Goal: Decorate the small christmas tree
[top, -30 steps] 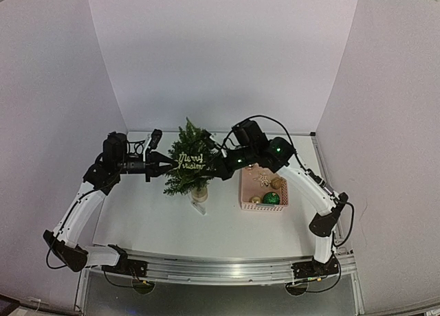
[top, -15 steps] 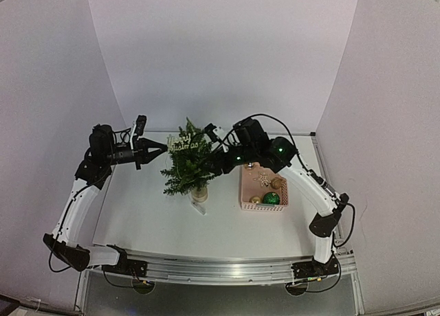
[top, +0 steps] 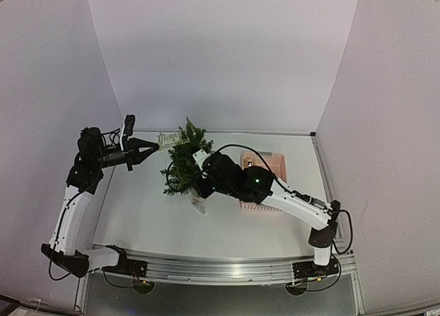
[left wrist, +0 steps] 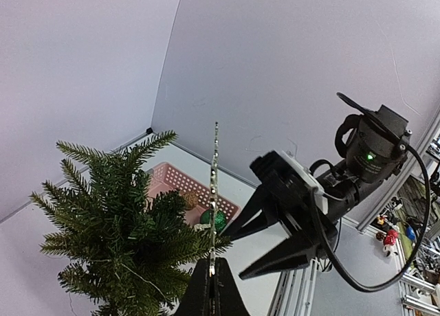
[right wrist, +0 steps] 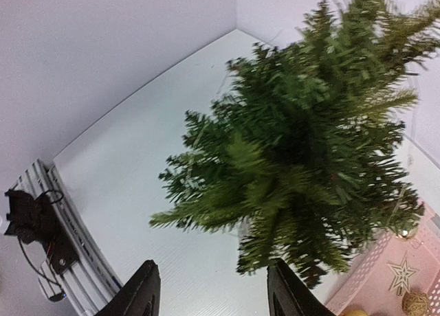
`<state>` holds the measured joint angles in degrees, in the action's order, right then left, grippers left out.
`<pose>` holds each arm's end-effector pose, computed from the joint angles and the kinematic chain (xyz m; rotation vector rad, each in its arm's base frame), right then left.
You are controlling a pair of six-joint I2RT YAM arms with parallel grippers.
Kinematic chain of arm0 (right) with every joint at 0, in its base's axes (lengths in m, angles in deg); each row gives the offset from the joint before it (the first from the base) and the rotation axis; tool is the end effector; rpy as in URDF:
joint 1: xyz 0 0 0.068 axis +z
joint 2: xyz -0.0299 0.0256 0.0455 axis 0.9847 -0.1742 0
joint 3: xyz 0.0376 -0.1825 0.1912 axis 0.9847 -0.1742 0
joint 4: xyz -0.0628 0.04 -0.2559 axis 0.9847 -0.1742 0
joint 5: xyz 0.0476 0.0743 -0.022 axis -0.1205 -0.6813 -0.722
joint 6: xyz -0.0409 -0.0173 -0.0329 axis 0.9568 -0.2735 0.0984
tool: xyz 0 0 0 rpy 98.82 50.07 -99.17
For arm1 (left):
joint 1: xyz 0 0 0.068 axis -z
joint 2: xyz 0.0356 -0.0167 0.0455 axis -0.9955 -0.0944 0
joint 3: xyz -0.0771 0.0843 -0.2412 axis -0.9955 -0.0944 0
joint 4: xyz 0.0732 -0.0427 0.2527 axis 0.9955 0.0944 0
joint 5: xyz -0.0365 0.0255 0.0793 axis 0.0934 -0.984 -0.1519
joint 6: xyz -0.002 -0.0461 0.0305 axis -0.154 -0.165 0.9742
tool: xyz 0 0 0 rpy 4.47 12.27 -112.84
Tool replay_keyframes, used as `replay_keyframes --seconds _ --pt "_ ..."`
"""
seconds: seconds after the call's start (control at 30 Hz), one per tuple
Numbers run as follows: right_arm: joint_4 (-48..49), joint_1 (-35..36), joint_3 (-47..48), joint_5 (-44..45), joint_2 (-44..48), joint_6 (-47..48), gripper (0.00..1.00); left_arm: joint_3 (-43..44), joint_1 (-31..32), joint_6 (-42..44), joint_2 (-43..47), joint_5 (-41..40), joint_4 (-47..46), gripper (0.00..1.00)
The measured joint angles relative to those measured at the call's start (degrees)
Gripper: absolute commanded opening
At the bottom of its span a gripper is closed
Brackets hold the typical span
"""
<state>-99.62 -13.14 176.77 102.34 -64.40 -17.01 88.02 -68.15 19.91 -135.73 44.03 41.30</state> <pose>0.1841 0.3966 0.4196 -0.7563 1.9690 0.4712 0.2144 -0.0949 0.4704 0.8352 1.5676 -1.1055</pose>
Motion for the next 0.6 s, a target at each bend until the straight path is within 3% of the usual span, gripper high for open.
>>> replay_keyframes --seconds 0.17,0.43,0.6 --pt "1.5 -1.4 0.0 5.5 0.0 -0.2 0.45 0.0 0.0 -0.8 0.1 0.0 0.0 0.00" --pt "2.9 -1.5 0.1 5.0 -1.4 0.2 0.39 0.0 -0.1 -0.9 0.1 0.0 0.0 0.00" --pt "2.9 -1.8 -0.1 3.4 -2.2 -0.4 0.10 -0.2 -0.2 -0.9 0.2 0.0 0.0 0.00"
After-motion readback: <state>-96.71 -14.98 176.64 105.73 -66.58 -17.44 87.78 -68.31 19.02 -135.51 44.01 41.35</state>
